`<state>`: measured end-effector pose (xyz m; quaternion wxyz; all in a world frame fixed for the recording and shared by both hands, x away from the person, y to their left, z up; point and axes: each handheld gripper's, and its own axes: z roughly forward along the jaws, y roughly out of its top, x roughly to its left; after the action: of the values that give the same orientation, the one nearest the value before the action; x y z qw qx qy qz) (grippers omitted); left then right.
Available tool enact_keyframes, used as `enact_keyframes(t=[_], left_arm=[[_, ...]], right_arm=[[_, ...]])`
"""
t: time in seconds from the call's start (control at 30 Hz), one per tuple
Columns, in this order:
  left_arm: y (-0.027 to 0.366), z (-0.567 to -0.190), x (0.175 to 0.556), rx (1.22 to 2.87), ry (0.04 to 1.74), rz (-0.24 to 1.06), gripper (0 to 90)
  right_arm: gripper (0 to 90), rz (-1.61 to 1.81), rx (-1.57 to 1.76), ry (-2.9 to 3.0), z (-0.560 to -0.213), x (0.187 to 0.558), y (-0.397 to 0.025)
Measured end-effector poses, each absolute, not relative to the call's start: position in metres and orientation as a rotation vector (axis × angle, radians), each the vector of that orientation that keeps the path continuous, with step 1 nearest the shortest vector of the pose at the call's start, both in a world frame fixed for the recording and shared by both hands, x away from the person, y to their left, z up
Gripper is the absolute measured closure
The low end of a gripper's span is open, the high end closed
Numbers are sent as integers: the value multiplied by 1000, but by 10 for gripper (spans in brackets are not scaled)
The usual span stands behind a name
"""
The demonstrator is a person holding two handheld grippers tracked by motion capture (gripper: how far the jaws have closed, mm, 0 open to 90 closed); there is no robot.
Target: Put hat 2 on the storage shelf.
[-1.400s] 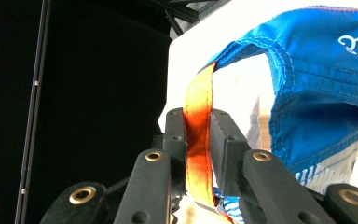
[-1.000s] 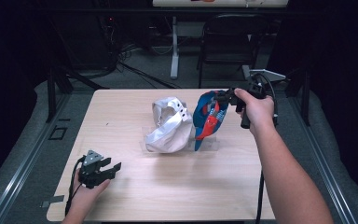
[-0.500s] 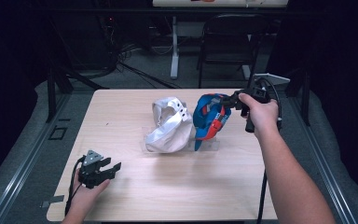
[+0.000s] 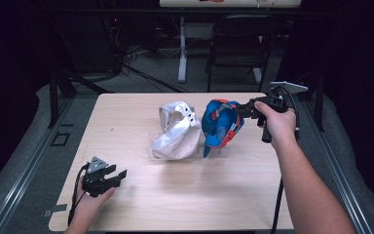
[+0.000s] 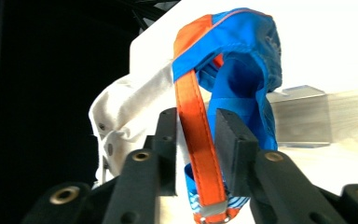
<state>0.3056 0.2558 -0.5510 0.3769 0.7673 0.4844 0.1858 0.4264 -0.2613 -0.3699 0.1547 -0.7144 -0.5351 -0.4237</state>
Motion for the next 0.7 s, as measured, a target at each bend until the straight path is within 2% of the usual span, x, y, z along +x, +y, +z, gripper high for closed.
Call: enact_keyframes(t=[0.33, 0.7], left_arm=[[256, -551, 306, 1966, 1238, 476, 489], [256, -552, 306, 1958, 1242, 485, 477]], right_arm=[[545, -1212, -2088, -1677, -368, 418, -265], [465, -1203, -2085, -1764, -376, 406, -265]])
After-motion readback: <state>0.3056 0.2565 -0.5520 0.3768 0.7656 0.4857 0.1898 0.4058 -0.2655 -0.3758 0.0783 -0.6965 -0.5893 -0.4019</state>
